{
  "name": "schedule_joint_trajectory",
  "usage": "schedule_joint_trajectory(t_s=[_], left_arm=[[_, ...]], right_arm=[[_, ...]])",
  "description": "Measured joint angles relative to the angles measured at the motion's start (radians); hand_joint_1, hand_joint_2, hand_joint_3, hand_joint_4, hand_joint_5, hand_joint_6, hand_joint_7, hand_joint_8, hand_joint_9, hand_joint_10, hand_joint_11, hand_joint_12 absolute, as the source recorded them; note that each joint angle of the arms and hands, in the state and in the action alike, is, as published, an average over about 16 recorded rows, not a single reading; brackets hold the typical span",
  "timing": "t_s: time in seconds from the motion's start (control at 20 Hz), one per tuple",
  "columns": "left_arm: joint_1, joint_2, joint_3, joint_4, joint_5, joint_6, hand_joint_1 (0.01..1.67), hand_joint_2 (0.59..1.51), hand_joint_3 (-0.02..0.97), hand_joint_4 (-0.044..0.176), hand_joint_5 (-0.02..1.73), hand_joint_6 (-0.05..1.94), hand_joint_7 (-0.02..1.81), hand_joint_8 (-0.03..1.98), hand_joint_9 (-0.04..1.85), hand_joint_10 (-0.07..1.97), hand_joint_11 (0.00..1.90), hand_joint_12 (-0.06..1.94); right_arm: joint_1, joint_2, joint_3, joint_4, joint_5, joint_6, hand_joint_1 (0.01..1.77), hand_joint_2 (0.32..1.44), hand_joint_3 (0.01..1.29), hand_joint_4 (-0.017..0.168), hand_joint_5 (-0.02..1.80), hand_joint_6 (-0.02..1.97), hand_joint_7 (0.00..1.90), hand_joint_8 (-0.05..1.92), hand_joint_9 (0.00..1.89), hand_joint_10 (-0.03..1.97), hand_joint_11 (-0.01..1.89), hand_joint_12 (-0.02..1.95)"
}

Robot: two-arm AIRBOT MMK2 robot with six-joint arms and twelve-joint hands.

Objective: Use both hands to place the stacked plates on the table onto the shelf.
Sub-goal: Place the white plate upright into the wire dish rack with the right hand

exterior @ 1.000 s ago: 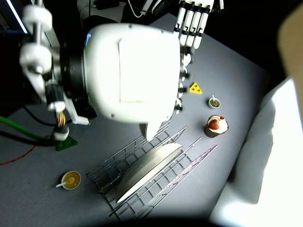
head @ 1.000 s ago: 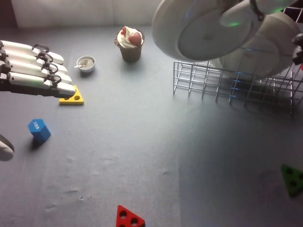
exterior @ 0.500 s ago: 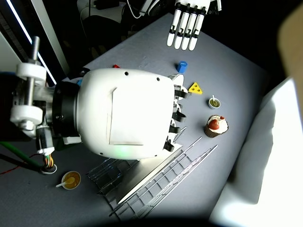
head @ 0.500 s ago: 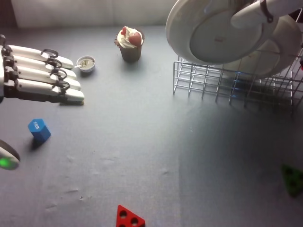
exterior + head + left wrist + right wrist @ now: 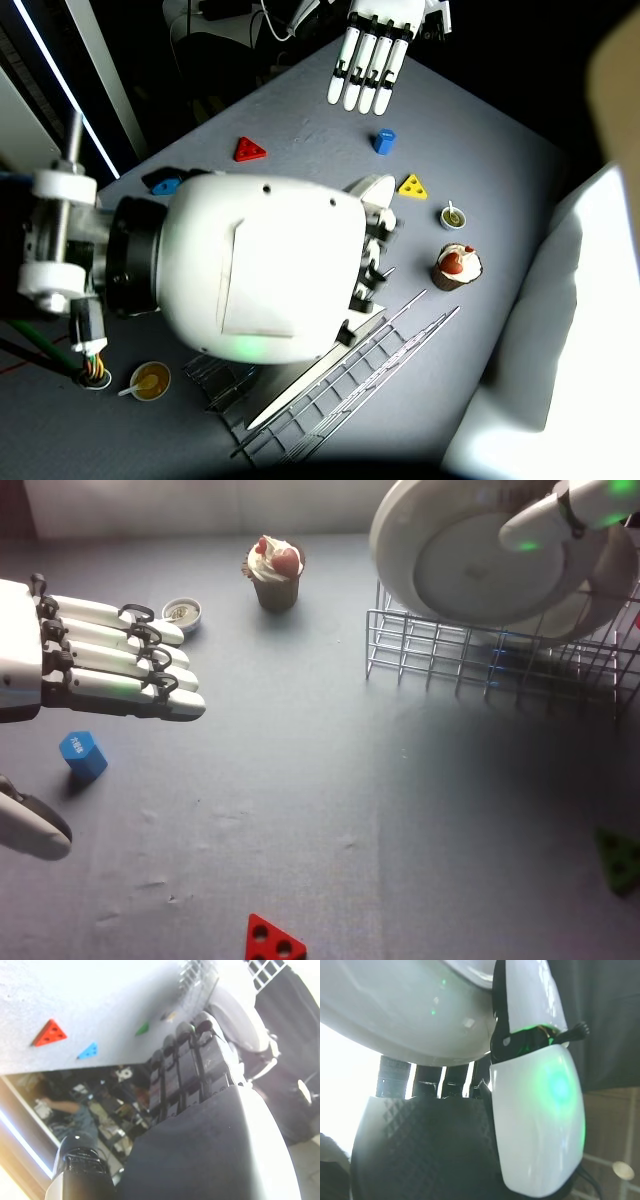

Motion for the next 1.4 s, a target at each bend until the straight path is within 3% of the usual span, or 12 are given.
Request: schedule_joint_trajectory(t_s=[0.35,0.55,0.8,1.4], left_arm=[[0.000,0.000,-0.006,-0.002,0.003,-0.001,0.03,1.019,0.002,-0.001,0.23,0.00,0.27,0.01,0.25,0.01,0.20,0.01],[0.000,0.000,-0.007,-0.003,-0.001,-0.001,0.03,1.020,0.002,-0.001,0.23,0.00,0.27,0.01,0.25,0.01,0.19,0.01],[0.000,0.000,-0.007,-0.005,-0.006,-0.003,0.03,1.020,0.002,-0.001,0.23,0.00,0.27,0.01,0.24,0.01,0.19,0.01],[0.000,0.000,-0.007,-0.005,-0.013,-0.006,0.03,1.020,0.003,-0.001,0.24,0.00,0.27,0.01,0.25,0.01,0.19,0.01]], right_arm=[[-0.018,0.006,-0.005,0.003,-0.062,-0.008,1.44,0.93,0.01,-0.008,0.90,0.97,1.08,0.67,1.17,0.79,1.37,0.11],[-0.031,0.008,-0.011,0.003,-0.078,-0.017,1.43,0.93,0.01,-0.008,0.88,1.00,1.06,0.68,1.16,0.79,1.38,0.07],[-0.049,0.008,-0.021,0.003,-0.080,-0.037,1.37,0.96,0.01,-0.008,0.88,0.97,1.03,0.47,1.13,0.55,1.35,0.05],[-0.075,0.004,-0.039,0.004,-0.057,-0.076,1.21,1.00,0.01,-0.009,0.87,0.26,0.88,0.01,1.00,0.02,1.18,0.01]])
